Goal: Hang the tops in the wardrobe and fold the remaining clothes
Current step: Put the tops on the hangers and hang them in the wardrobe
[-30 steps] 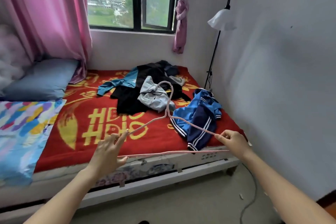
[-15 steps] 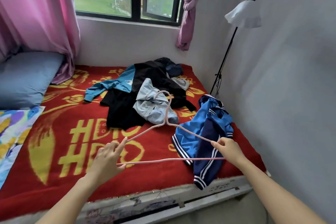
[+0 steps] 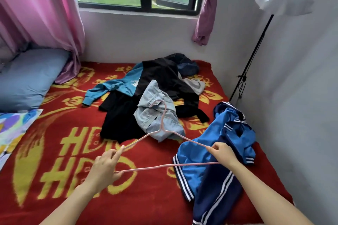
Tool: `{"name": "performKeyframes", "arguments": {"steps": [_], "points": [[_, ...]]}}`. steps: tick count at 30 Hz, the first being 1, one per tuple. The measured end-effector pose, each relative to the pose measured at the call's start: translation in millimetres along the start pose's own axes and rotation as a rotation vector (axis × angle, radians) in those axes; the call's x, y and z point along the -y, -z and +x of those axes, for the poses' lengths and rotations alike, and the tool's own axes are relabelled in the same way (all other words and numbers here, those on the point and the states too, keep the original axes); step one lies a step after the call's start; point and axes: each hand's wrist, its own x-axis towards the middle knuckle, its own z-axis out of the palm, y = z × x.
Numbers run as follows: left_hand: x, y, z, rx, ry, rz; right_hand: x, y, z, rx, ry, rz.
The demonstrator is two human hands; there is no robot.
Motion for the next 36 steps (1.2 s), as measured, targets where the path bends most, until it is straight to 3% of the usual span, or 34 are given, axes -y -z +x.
{"name": "performKeyframes", "arguments": {"steps": [9, 20, 25, 27, 36], "points": [[-27.7, -15.8, 62.5, 0.130, 0.131, 0.004, -17.0, 11.4, 100.2, 0.120, 0.043, 0.031], [-13.9, -66.6, 78.7, 0.374, 0.231, -0.018, -45.2, -52.1, 154.5, 0.276, -0.001, -0.034], [-6.8, -86.2, 86.9, 0.457, 0.278, 0.044, -49.1, -73.6, 168.8, 0.364, -0.056, -0.307], [-4.2, -85.1, 92.0, 0.483, 0.281, 0.082, -43.6, -80.5, 175.3, 0.363, -0.082, -0.313], [39.3, -63.5, 98.4, 0.356, 0.440, -0.057, 50.4, -118.8, 192.6, 0.360, 0.082, -0.292]]}}
